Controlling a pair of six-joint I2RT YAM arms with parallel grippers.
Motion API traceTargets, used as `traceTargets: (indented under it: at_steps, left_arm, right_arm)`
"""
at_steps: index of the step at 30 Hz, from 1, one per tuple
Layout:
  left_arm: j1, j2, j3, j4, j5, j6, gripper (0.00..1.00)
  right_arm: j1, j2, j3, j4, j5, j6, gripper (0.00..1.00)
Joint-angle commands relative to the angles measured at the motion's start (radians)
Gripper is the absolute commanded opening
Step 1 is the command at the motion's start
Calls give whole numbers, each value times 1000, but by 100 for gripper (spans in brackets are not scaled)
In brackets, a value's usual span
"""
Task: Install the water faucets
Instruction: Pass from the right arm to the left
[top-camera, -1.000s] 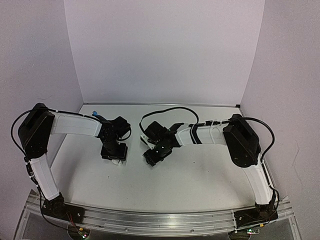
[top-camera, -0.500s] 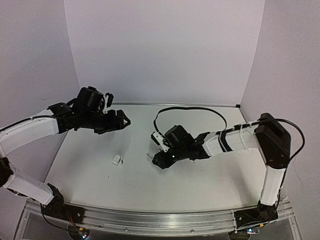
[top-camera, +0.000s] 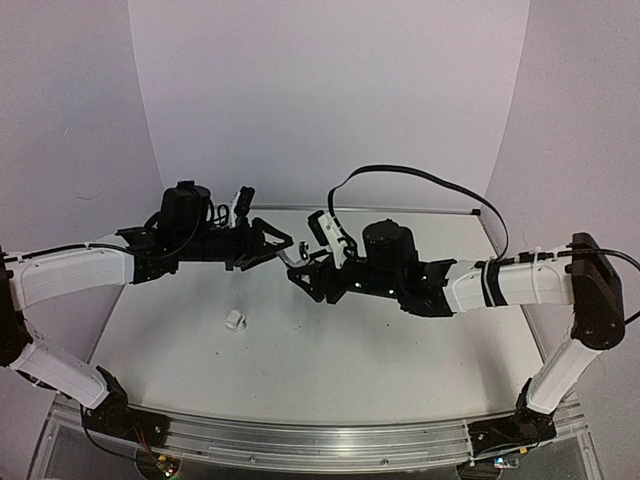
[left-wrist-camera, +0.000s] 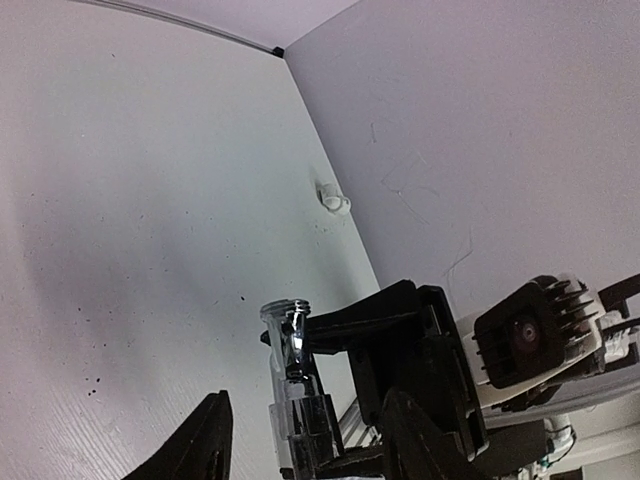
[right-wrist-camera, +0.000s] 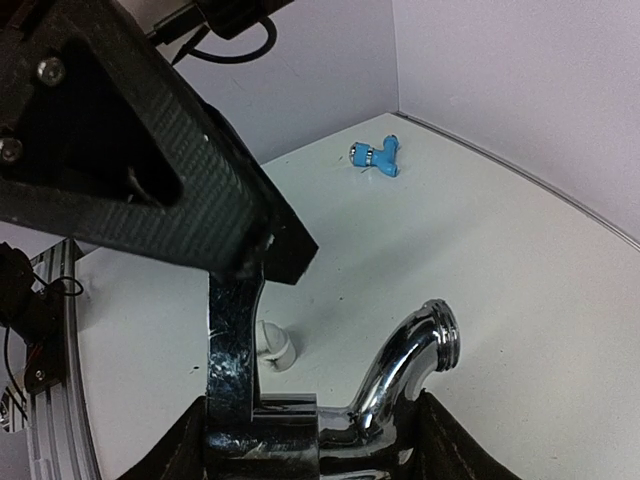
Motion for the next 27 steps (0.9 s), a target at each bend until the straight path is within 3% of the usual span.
traceTargets:
  at_steps: [1,12,18,20,23,25,27]
  left_arm:
    - [-9,-1,11,82,37,-10,45]
    - [-20,31,9,79,13,-3,30]
    - [-20,14,5,67,-17,34,1]
    - [-20,15,12,61,0,68,0]
    - [-19,18,40,17,38,171,0]
    - [-14,34,81,-62,82,265,0]
    - [-8,55,124,-159,128,359,0]
  right_arm:
    - [19,1,55,64,57,-34,24]
    - [46,39,115,29,157,-50,24]
    - [52,48,131,-15,177,-45,26]
    - [52,58,166,-80,165,-26,38]
    - [40,63,225,-269,40,6,74]
    - [19,42,230,-369,-118,31,88]
    - [-10,5,205,-417,-316,60,96]
